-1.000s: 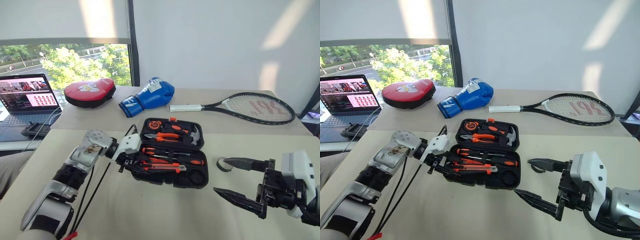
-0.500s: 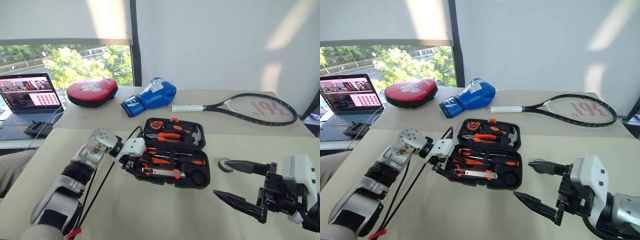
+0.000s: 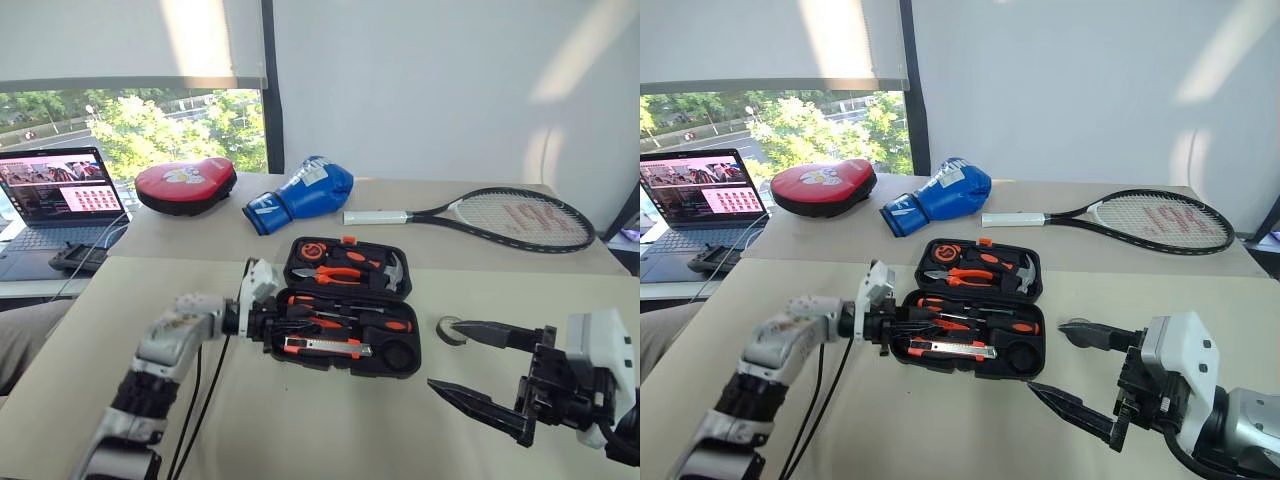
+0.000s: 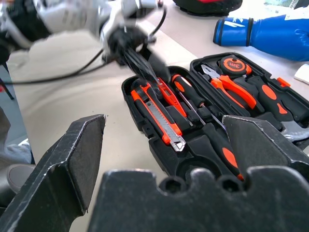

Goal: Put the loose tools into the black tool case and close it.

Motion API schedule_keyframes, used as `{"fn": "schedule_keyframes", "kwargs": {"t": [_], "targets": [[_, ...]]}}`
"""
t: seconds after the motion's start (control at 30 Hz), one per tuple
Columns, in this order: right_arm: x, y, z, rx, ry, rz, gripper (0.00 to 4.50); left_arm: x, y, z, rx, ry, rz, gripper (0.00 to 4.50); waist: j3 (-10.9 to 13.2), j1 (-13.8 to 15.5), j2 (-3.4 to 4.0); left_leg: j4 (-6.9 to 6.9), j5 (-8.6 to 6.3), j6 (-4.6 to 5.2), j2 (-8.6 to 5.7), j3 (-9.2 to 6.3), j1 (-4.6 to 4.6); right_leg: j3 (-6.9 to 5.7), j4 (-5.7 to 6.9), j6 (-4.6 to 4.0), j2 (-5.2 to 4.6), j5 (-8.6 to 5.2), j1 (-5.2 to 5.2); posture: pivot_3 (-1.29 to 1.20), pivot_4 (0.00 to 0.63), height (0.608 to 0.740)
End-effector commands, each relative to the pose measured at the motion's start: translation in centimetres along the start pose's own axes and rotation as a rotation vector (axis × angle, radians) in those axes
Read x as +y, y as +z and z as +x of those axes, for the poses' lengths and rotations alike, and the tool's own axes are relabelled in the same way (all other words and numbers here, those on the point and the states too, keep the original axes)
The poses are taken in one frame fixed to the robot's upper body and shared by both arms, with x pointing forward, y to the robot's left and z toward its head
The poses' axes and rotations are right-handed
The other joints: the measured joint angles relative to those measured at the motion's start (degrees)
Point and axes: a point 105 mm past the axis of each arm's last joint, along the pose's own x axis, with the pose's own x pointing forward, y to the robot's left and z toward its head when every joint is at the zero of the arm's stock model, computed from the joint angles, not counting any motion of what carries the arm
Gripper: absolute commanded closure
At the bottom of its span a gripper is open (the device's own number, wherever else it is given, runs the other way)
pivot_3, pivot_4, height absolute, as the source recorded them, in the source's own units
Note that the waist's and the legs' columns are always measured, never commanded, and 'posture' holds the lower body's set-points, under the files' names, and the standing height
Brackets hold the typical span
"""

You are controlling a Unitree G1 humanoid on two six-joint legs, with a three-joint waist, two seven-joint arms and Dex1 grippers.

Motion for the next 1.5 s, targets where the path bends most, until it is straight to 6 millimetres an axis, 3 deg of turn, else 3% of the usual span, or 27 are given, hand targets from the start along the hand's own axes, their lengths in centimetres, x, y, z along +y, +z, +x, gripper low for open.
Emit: {"fn": "schedule_keyframes", "kwargs": {"t": [0.03,0.27,0.4,0.57,0.73,0.9,1.0,1.1,1.2,1.43,1.5], "targets": [[0.1,0.8,-0.2,-0.01,-0.005,-0.038,0.0,0.3,0.0,0.3,0.009,0.105,0.081,4.38,0.0,0.0,0.0,0.0,-0.02,0.01,0.0,0.0,0.0,0.01,0.0,-0.02,-0.01,0.01,-0.01,0.0,0.15,0.74],[0.2,0.6,-0.3,0.006,-0.009,-0.031,0.0,-1.0,-3.8,0.9,0.152,0.081,0.163,4.38,-0.06,-0.05,0.1,-0.06,-0.12,0.06,0.03,0.0,0.12,0.12,0.0,-0.08,-0.26,0.03,0.01,0.0,0.15,0.74],[0.0,0.3,0.0,0.04,-0.003,-0.025,0.0,-0.6,-7.1,0.6,0.249,0.07,0.244,4.38,-0.3,-0.04,0.48,-0.08,-0.24,0.17,0.03,0.0,0.27,0.13,-0.03,-0.09,-0.29,0.03,0.13,0.0,0.15,0.74],[-0.9,-0.6,0.5,0.116,0.001,-0.022,0.0,0.5,-7.5,1.1,0.25,0.095,0.266,4.38,-0.81,-0.08,1.11,-0.3,-0.36,0.28,0.06,0.03,0.85,0.07,-0.49,-0.26,-0.34,-0.11,0.72,0.0,0.15,0.74],[-2.8,-1.3,1.1,0.166,-0.033,-0.025,0.0,0.9,-6.7,0.9,0.227,0.066,0.33,4.38,-0.94,-0.2,1.21,-0.45,-0.35,0.29,0.08,0.11,1.13,0.05,-0.75,-0.21,-0.28,-0.18,0.79,0.0,0.15,0.74],[-4.9,-2.8,1.4,0.244,-0.079,-0.029,0.0,1.6,-1.7,-0.5,0.029,0.101,0.254,4.38,-1.01,-0.61,1.3,-0.77,-0.25,0.13,0.2,0.22,1.01,0.18,-0.72,-0.16,-0.07,0.05,0.65,0.0,0.15,0.74],[-6.7,-3.7,1.5,0.296,-0.118,-0.057,0.0,0.0,3.1,-2.1,-0.153,0.029,0.165,4.38,-0.77,-1.11,0.9,-0.79,-0.12,-0.1,0.34,0.15,0.65,0.13,-0.72,-0.24,0.15,0.06,0.37,0.0,0.15,0.74],[-9.4,-5.7,1.6,0.408,-0.181,-0.013,0.0,-3.5,6.2,-4.6,-0.183,-0.126,0.128,3.67,-0.63,-1.8,0.69,-0.6,0.17,-0.56,0.28,0.12,0.0,0.11,-0.56,-0.24,0.19,0.08,-0.23,0.0,0.15,0.74],[-10.9,-6.5,2.1,0.459,-0.183,-0.035,0.0,-5.6,6.9,-5.7,-0.136,-0.192,0.12,2.46,-0.6,-1.87,0.73,-0.5,0.14,-0.5,0.14,0.17,0.0,0.09,-0.44,-0.21,0.25,0.05,-0.24,0.0,0.15,0.74],[-12.5,-8.7,4.0,0.562,-0.109,-0.005,0.0,-8.0,8.2,-5.7,-0.11,-0.217,0.142,0.11,-0.4,-1.65,0.64,-0.44,0.07,-0.37,0.02,0.2,-0.01,-0.15,-0.44,-0.07,0.28,-0.04,-0.17,0.0,0.15,0.74],[-13.1,-9.4,4.4,0.59,-0.098,-0.002,0.0,-8.1,8.4,-5.5,-0.126,-0.2,0.142,0.04,-0.38,-1.64,0.65,-0.45,0.07,-0.37,-0.01,0.2,0.0,-0.13,-0.44,-0.07,0.27,-0.04,-0.17,0.0,0.15,0.74]]}}
